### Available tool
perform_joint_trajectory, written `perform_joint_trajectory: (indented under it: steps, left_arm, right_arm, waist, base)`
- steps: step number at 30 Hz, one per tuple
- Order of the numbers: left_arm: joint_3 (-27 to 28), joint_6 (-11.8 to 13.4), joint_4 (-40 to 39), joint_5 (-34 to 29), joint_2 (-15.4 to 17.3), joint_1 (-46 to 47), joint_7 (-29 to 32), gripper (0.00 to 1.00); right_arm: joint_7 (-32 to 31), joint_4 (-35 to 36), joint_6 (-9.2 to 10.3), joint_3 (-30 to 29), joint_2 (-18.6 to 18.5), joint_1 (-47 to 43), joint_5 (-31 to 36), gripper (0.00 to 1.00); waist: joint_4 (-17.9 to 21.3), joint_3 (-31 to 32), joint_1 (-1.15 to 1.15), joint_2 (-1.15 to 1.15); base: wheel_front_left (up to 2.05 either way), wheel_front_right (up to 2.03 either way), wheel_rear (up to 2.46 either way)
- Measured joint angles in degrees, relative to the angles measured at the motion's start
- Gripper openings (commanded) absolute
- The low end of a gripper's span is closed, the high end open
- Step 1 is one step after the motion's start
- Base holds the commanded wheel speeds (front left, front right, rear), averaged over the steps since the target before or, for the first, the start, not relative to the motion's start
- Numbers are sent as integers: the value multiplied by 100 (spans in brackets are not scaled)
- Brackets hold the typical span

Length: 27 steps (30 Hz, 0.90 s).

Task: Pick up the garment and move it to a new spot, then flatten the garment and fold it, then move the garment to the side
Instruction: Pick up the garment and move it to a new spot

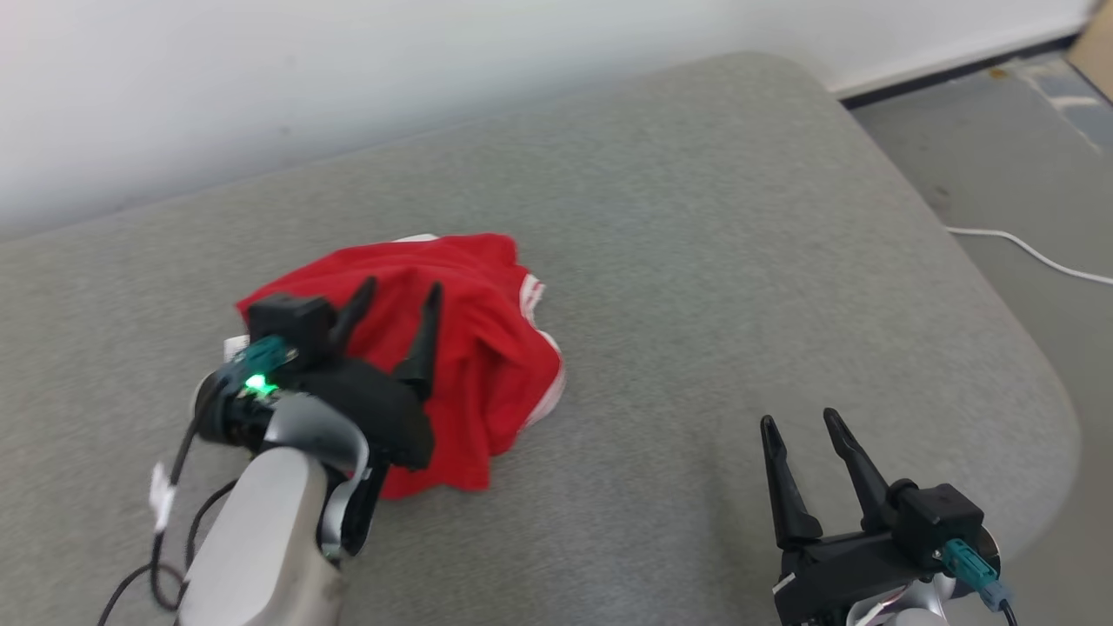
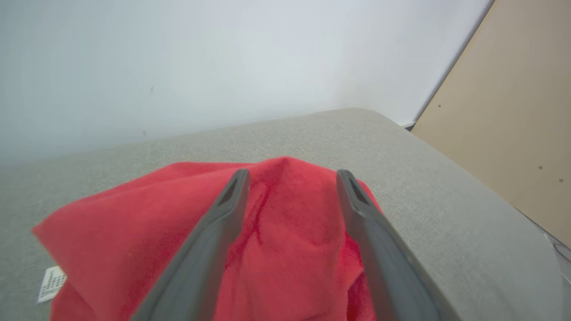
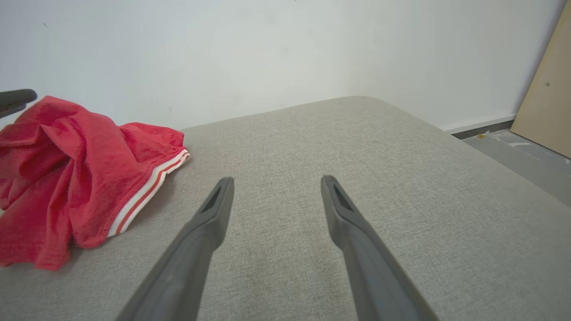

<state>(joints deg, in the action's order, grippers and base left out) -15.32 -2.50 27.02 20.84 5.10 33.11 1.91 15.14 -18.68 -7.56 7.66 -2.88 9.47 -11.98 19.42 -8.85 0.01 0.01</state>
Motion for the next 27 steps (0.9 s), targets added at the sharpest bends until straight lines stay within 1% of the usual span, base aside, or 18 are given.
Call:
perform_joint_trajectory:
  steps: [3, 5, 10, 15, 18, 22, 27]
  left_arm:
    - [182, 169, -370, 42, 24, -286, -457, 100]
    - [257, 304, -634, -18, 103, -517, -755, 100]
    - [492, 495, -1102, -10, 243, -1262, -1312, 100]
    - [641, 498, -1250, -119, 435, -1963, -1625, 100]
    - [778, 502, -1348, -200, 452, -2323, -1683, 100]
    - [1107, 497, -1733, -364, 324, -2797, -1699, 100]
    - [1613, 336, -1970, -491, 78, -3367, -1699, 100]
  right_arm:
    - [-1, 8, 0, -86, 3, -56, 51, 100]
    - [0, 9, 0, -142, 3, -100, 59, 100]
    - [0, 8, 0, -316, 3, -259, 210, 100]
    - [-1, -13, 0, -449, 5, -383, 294, 100]
    - [0, -22, 0, -527, 3, -431, 343, 100]
    - [-1, -25, 0, -580, 4, -513, 414, 100]
    - [0, -44, 0, -568, 4, -569, 561, 100]
  waist:
    - [-215, 43, 0, 0]
    - [-379, 95, 0, 0]
    - [-829, 267, -1, -1]
    - [-1236, 430, -1, -1]
    - [-1424, 539, -1, -1]
    - [-1590, 707, -2, -1]
    - [-1761, 861, -1, -1]
  base:
    - [0, 0, 0]
    - [0, 0, 0]
    - [0, 0, 0]
    - [0, 0, 0]
    - [0, 0, 0]
    - [0, 0, 0]
    - [0, 0, 0]
